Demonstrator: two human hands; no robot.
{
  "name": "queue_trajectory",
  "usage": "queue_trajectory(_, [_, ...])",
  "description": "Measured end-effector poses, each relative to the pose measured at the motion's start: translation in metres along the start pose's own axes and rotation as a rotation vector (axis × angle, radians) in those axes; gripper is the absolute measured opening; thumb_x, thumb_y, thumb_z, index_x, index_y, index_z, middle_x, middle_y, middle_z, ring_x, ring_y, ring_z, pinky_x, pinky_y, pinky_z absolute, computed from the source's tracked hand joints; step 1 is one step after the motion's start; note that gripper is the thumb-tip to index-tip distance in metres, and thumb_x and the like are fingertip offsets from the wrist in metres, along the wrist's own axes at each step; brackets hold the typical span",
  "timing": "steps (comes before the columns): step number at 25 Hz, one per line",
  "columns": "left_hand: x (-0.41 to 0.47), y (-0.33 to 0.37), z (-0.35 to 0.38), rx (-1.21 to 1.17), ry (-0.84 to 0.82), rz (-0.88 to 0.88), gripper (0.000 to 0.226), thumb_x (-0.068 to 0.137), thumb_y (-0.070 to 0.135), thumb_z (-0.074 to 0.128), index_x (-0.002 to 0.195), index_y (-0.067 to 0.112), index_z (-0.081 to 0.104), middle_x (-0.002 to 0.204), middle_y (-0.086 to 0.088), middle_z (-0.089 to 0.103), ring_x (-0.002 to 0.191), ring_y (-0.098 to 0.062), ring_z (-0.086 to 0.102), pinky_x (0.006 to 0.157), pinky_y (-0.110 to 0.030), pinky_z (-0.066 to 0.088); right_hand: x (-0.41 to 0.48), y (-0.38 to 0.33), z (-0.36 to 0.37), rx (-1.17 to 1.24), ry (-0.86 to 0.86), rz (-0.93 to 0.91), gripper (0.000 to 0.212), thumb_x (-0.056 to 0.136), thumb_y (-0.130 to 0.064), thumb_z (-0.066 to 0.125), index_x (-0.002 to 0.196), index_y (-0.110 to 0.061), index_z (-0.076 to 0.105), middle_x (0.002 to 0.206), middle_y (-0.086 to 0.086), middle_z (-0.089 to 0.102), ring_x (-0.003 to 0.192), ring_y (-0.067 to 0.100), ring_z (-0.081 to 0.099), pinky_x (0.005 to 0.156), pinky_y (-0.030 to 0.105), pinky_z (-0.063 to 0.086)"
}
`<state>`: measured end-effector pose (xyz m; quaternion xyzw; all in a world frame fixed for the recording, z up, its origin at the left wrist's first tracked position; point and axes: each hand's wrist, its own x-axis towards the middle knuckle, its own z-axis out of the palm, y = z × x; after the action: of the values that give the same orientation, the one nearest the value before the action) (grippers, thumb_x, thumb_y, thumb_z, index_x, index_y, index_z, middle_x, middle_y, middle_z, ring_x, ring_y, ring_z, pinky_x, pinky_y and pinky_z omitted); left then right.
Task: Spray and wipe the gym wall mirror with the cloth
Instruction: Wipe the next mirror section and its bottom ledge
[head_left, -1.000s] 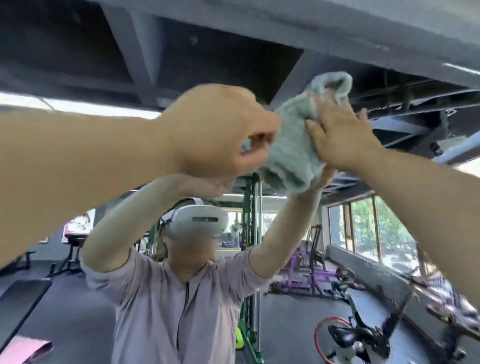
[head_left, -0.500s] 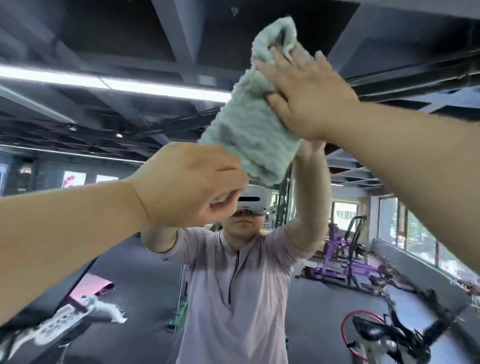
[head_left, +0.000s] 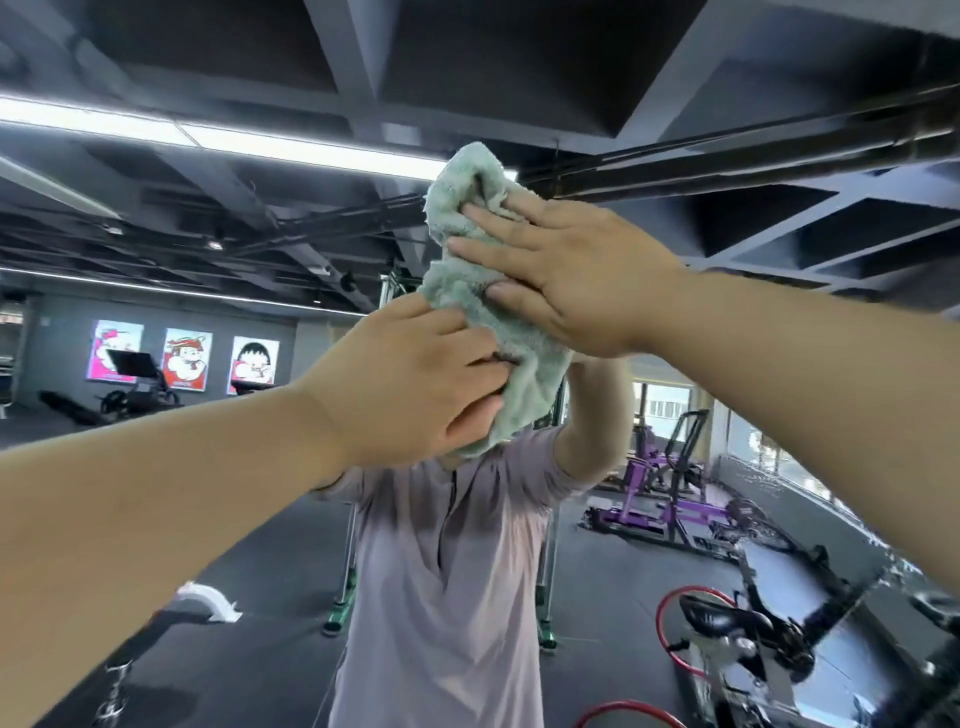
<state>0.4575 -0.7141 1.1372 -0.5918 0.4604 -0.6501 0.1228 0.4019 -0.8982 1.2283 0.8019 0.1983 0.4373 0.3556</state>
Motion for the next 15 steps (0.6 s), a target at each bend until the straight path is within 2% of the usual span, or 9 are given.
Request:
queue_trajectory(1, [0.005,-0.001,-0.003,0.031,-0.023,-0.084,0.040,0.097,0.038,0.040,0.075,0.018,0.068,0.071,0.002,0.058,0.068,-0.022,0.053,0.070,-0.034,0.031,-0.003,-0.005,-0.001,0.016,0.016,0.039,0.062,0.094,-0.056,0.005,0.153,-0.037,0.011,0.161,-0.009,0.012,0.149,0.017,0.008,0.117,0.037,0.014])
queue_trajectory(3, [0.015,-0.009,-0.009,0.139,-0.140,-0.274,0.052,0.099,0.049,0.029,0.074,0.020,0.065,0.070,0.004,0.053,0.070,-0.020,0.051,0.072,-0.034,0.033,-0.018,-0.016,-0.001,0.081,0.059,0.177,0.057,0.100,-0.048,0.021,0.154,-0.031,0.013,0.160,-0.003,0.020,0.148,0.021,0.017,0.114,0.038,0.019])
queue_trajectory(4, [0.015,-0.019,-0.013,0.157,-0.161,-0.385,0.046,0.097,0.050,0.029,0.078,0.023,0.061,0.074,0.003,0.050,0.073,-0.019,0.050,0.071,-0.034,0.036,-0.029,-0.025,0.001,0.106,0.071,0.258,0.057,0.101,-0.043,0.028,0.154,-0.026,0.016,0.159,0.000,0.025,0.147,0.023,0.021,0.114,0.040,0.021])
queue_trajectory(6, [0.018,-0.040,-0.024,-0.016,-0.122,-0.548,0.018,0.096,0.035,0.046,0.097,0.020,0.057,0.090,-0.003,0.051,0.081,-0.024,0.050,0.069,-0.039,0.042,-0.048,-0.050,0.010,0.096,0.065,0.341,0.058,0.099,-0.041,0.031,0.152,-0.018,0.026,0.157,0.004,0.029,0.144,0.027,0.027,0.113,0.044,0.026])
queue_trajectory(8, [0.030,-0.043,-0.022,-0.052,-0.089,-0.553,0.028,0.093,0.016,0.054,0.120,0.009,0.054,0.114,-0.011,0.052,0.098,-0.032,0.052,0.074,-0.044,0.046,-0.066,-0.071,0.017,0.069,0.021,0.313,0.059,0.096,-0.041,0.030,0.148,-0.014,0.037,0.155,0.005,0.034,0.141,0.028,0.034,0.110,0.043,0.031])
queue_trajectory(9, [0.037,-0.036,-0.021,-0.030,-0.106,-0.527,0.031,0.093,0.015,0.053,0.122,0.005,0.055,0.120,-0.014,0.051,0.103,-0.034,0.052,0.079,-0.046,0.047,-0.073,-0.076,0.015,0.063,0.003,0.290,0.058,0.095,-0.039,0.030,0.144,-0.013,0.043,0.152,0.007,0.039,0.137,0.028,0.040,0.108,0.041,0.033])
queue_trajectory(11, [0.050,-0.021,-0.010,-0.003,-0.055,-0.537,0.036,0.097,0.030,0.046,0.111,0.000,0.060,0.115,-0.019,0.054,0.102,-0.037,0.050,0.082,-0.049,0.045,-0.081,-0.069,0.001,0.044,0.067,0.292,0.051,0.093,-0.035,0.034,0.131,-0.011,0.058,0.140,0.009,0.054,0.124,0.028,0.053,0.103,0.038,0.038])
queue_trajectory(13, [0.051,-0.010,-0.004,-0.035,0.000,-0.583,0.048,0.093,0.048,0.047,0.103,0.003,0.062,0.106,-0.019,0.059,0.099,-0.038,0.050,0.082,-0.049,0.045,-0.087,-0.056,-0.016,0.041,0.199,0.388,0.044,0.090,-0.030,0.037,0.118,-0.010,0.065,0.127,0.009,0.064,0.113,0.029,0.057,0.099,0.037,0.039])
queue_trajectory(15, [0.032,0.003,0.005,-0.101,-0.015,-0.500,0.049,0.087,0.053,0.055,0.107,0.008,0.059,0.115,-0.017,0.057,0.106,-0.040,0.050,0.091,-0.053,0.042,-0.092,-0.050,-0.023,0.059,0.265,0.513,0.041,0.090,-0.027,0.037,0.114,-0.010,0.065,0.122,0.008,0.065,0.112,0.030,0.056,0.098,0.039,0.040])
